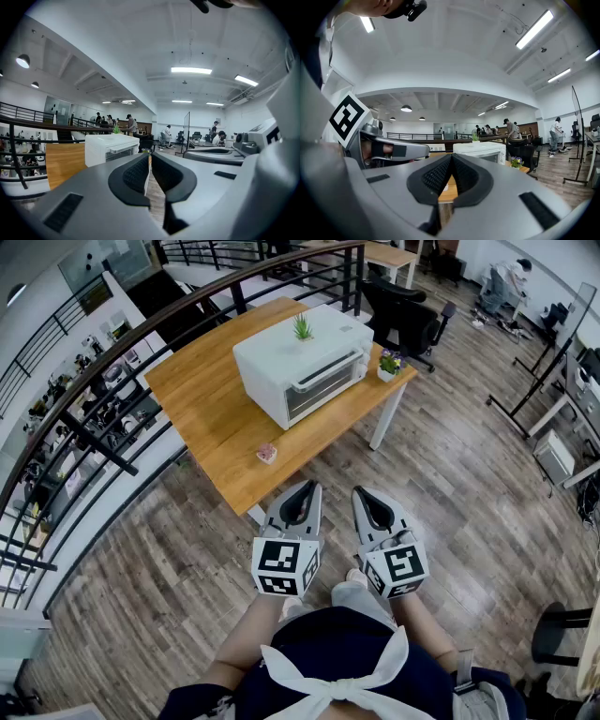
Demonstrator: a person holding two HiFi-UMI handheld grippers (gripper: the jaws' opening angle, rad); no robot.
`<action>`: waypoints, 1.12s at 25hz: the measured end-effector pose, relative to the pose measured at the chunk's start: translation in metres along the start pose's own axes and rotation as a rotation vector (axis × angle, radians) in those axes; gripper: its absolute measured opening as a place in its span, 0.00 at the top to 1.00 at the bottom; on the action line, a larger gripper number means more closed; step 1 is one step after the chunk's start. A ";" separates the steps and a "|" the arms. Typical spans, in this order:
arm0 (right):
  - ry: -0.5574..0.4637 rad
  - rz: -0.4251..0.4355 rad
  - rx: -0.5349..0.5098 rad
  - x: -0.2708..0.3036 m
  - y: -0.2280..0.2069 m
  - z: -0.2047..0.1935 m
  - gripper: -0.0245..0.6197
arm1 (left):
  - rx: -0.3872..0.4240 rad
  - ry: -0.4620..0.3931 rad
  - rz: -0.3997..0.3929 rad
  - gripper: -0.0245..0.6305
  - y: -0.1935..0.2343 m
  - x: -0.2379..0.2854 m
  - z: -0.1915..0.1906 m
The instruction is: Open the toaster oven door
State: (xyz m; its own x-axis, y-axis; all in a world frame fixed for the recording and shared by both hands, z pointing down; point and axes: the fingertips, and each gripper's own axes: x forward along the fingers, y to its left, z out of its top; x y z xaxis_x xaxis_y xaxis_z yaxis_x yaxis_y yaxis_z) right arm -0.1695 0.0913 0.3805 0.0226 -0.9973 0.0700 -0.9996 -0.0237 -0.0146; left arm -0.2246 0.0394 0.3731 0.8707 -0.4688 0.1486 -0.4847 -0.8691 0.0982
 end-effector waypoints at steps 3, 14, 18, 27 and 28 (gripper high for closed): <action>-0.011 0.009 -0.006 0.004 -0.012 0.005 0.96 | 0.003 -0.003 0.008 0.91 -0.003 0.009 0.003; -0.032 0.163 -0.032 0.018 -0.070 0.013 0.95 | 0.043 -0.041 0.089 0.91 -0.020 0.063 0.019; -0.023 0.225 -0.063 0.014 -0.093 0.014 0.95 | 0.001 -0.067 0.151 0.91 -0.024 0.079 0.022; -0.003 0.300 -0.067 0.008 -0.133 0.008 0.95 | -0.023 -0.040 0.224 0.91 -0.043 0.093 0.011; -0.004 0.305 -0.062 0.008 -0.135 0.007 0.95 | -0.018 -0.034 0.223 0.91 -0.044 0.094 0.010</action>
State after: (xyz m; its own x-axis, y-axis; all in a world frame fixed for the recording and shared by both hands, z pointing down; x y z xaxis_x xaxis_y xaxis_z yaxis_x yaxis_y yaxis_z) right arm -0.0343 0.0855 0.3757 -0.2783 -0.9581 0.0676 -0.9594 0.2806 0.0268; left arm -0.1201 0.0319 0.3727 0.7438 -0.6545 0.1356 -0.6668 -0.7404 0.0843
